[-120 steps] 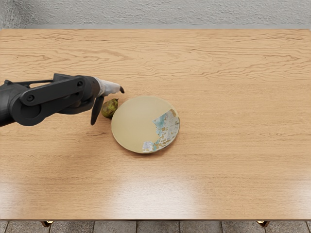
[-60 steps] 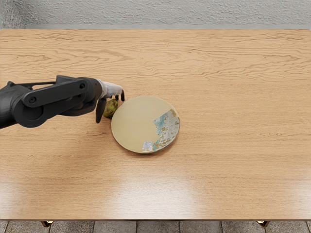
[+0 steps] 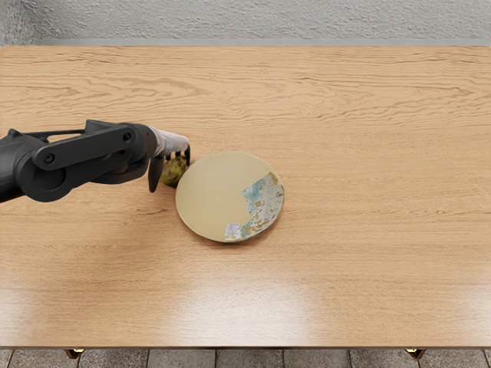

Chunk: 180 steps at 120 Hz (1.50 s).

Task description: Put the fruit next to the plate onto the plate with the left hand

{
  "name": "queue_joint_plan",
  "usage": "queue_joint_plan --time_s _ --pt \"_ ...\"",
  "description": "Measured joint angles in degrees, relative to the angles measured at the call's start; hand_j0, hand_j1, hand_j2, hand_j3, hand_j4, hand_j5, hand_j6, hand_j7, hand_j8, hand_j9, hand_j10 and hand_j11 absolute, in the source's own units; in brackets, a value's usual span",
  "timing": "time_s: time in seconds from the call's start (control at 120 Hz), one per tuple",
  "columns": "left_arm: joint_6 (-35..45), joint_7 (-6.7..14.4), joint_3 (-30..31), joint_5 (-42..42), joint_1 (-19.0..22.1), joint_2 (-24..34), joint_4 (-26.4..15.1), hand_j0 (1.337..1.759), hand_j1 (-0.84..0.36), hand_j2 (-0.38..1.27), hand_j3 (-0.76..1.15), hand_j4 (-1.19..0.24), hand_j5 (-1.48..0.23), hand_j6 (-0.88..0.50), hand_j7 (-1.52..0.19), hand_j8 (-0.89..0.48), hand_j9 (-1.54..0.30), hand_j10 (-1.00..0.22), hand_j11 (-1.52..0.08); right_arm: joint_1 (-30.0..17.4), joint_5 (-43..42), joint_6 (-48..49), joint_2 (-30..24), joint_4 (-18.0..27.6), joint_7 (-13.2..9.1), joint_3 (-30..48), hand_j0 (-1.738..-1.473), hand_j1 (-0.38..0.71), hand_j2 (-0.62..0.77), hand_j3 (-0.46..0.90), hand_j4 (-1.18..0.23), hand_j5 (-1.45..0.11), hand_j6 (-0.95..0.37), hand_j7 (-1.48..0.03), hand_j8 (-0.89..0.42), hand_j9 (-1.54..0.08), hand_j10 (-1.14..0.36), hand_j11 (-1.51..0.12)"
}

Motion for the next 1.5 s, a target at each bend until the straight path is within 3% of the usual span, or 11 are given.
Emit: queue_joint_plan --time_s 0.517,0.8,1.092,1.5 --pt "-0.5 0.1 0.4 -0.6 0.1 -0.5 0.3 1.658 -0.26 0.10 0.00 -0.52 -0.66 -0.43 -0.66 -0.51 -0.66 -0.51 -0.66 0.0 0.0 0.0 0.0 0.0 0.0 0.0 -1.658 -0.35 0.00 0.00 0.00 0.00 0.00 0.00 0.00 0.00 0.00 0.00" --pt "-0.5 0.1 0.4 -0.7 0.4 -0.5 1.1 1.655 -0.29 0.30 0.00 -0.63 -0.82 -0.45 -0.84 -0.57 -0.84 -0.63 -0.84 0.0 0.0 -0.1 0.0 0.0 0.0 0.0 -1.658 -0.35 0.00 0.00 0.00 0.00 0.00 0.00 0.00 0.00 0.00 0.00" --pt "-2.5 0.1 -0.2 -1.3 -0.5 0.9 1.0 1.655 -0.29 0.30 0.00 -0.61 -0.90 -0.41 -0.90 -0.55 -0.89 -0.66 -0.89 0.0 0.0 -0.1 0.0 0.0 0.0 0.0 -1.658 -0.35 0.00 0.00 0.00 0.00 0.00 0.00 0.00 0.00 0.00 0.00" --pt "-6.3 0.0 -1.3 -6.0 -5.8 1.2 0.0 1.655 -0.30 0.33 0.00 -0.60 -0.90 -0.41 -0.91 -0.56 -0.90 -0.67 -0.90 0.0 0.0 -0.1 0.0 0.0 0.0 0.0 -1.658 -0.35 0.00 0.00 0.00 0.00 0.00 0.00 0.00 0.00 0.00 0.00"
